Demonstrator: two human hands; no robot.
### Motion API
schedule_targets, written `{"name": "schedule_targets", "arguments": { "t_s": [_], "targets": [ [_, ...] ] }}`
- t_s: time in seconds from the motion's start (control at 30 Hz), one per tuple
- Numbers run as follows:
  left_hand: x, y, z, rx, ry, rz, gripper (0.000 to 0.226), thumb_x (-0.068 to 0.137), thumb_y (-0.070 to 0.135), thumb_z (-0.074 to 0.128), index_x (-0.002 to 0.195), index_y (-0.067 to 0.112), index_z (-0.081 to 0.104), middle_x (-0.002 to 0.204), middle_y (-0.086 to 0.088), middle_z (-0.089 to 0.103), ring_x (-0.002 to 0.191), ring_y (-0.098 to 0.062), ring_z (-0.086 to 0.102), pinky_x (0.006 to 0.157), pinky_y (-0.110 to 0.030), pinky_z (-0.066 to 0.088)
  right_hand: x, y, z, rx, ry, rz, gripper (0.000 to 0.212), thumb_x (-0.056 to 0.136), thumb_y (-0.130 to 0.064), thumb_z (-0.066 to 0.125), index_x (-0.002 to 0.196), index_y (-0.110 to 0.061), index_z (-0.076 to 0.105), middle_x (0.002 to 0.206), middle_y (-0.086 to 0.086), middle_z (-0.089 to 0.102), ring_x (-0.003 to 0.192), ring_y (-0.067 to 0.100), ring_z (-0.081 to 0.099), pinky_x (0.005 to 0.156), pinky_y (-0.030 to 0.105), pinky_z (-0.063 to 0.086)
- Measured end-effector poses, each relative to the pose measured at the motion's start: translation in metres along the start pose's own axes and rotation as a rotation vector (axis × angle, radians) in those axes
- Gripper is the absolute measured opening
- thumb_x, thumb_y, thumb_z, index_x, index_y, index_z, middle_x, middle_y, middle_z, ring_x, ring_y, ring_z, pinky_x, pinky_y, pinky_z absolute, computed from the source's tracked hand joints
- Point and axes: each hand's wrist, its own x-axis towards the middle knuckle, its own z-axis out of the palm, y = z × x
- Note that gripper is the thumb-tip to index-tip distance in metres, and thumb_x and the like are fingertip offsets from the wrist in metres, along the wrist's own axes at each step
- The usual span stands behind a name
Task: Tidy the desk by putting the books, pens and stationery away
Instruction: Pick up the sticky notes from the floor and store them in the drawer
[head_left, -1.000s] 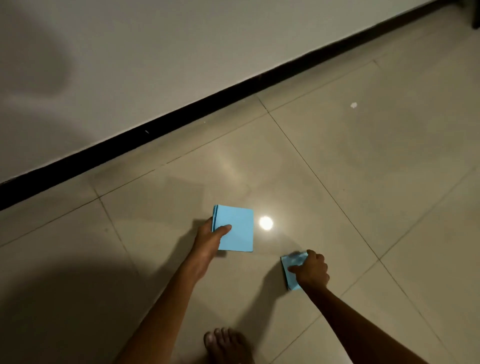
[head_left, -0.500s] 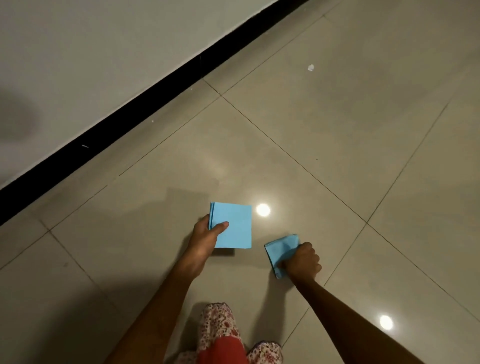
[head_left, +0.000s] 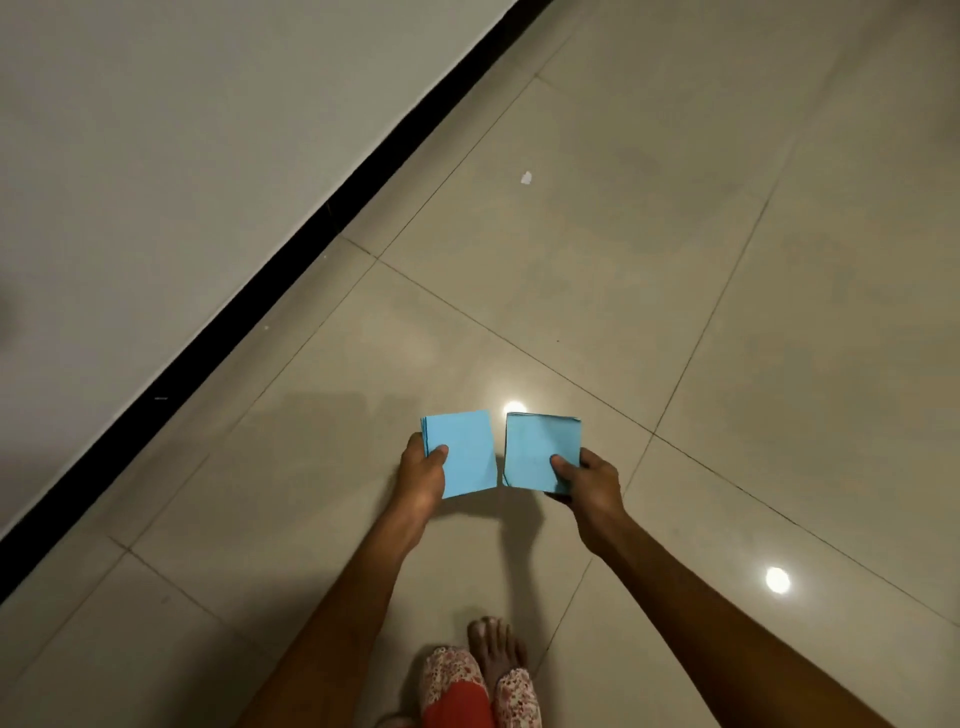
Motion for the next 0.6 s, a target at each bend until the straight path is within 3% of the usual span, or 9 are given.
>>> {"name": "schedule_targets", "arguments": {
  "t_s": [0.07, 0.17, 0.27, 0.4, 0.6],
  "targets": [
    [-0.004, 0.02, 0.007, 0.074, -0.001, -0.027, 0.019, 0.099, 0.013, 0.039, 0.115, 0.007, 0.048, 0.105, -0.01, 0.054, 0.092, -0.025, 0.053, 0.065, -0.029, 0.041, -0.013, -0.023, -0.002, 0.058, -0.064, 0.012, 0.021, 0.093, -0.006, 0.055, 0.114, -0.005, 0.058, 0.101, 0.008, 0.065, 0.087, 0.021, 0.06, 0.069, 0.03, 0.05],
    [-0.01, 0.051, 0.018, 0.167, -0.042, -0.051, 0.025, 0.1, 0.016, 0.038, 0.111, 0.0, 0.053, 0.099, -0.013, 0.056, 0.087, -0.027, 0.053, 0.072, -0.029, 0.039, -0.027, -0.049, 0.0, 0.047, -0.107, 0.017, 0.026, 0.092, -0.009, 0.057, 0.117, -0.006, 0.059, 0.103, 0.009, 0.067, 0.088, 0.021, 0.062, 0.067, 0.027, 0.048],
    [-0.018, 0.093, 0.03, 0.166, -0.097, -0.058, 0.023, 0.1, 0.016, 0.037, 0.1, 0.004, 0.057, 0.091, -0.011, 0.058, 0.082, -0.026, 0.055, 0.064, -0.03, 0.044, -0.036, -0.081, 0.0, 0.004, -0.069, -0.002, 0.024, 0.09, -0.007, 0.059, 0.113, -0.004, 0.063, 0.096, 0.008, 0.068, 0.083, 0.02, 0.063, 0.065, 0.025, 0.049],
    [-0.021, 0.131, 0.044, 0.142, -0.157, -0.039, 0.021, 0.097, 0.02, 0.045, 0.092, 0.006, 0.061, 0.093, -0.016, 0.063, 0.087, -0.032, 0.061, 0.081, -0.049, 0.053, -0.041, -0.112, -0.007, -0.006, 0.019, 0.006, 0.022, 0.085, -0.004, 0.065, 0.106, -0.003, 0.065, 0.092, 0.007, 0.066, 0.073, 0.013, 0.062, 0.057, 0.019, 0.047],
    [-0.014, 0.165, 0.069, 0.142, -0.275, -0.065, 0.022, 0.097, 0.023, 0.048, 0.1, 0.006, 0.063, 0.099, -0.018, 0.064, 0.086, -0.031, 0.061, 0.076, -0.04, 0.053, -0.034, -0.132, -0.016, -0.003, 0.158, 0.008, 0.024, 0.076, -0.003, 0.074, 0.099, -0.002, 0.068, 0.092, 0.009, 0.068, 0.075, 0.018, 0.063, 0.061, 0.023, 0.052]
  ]
}}
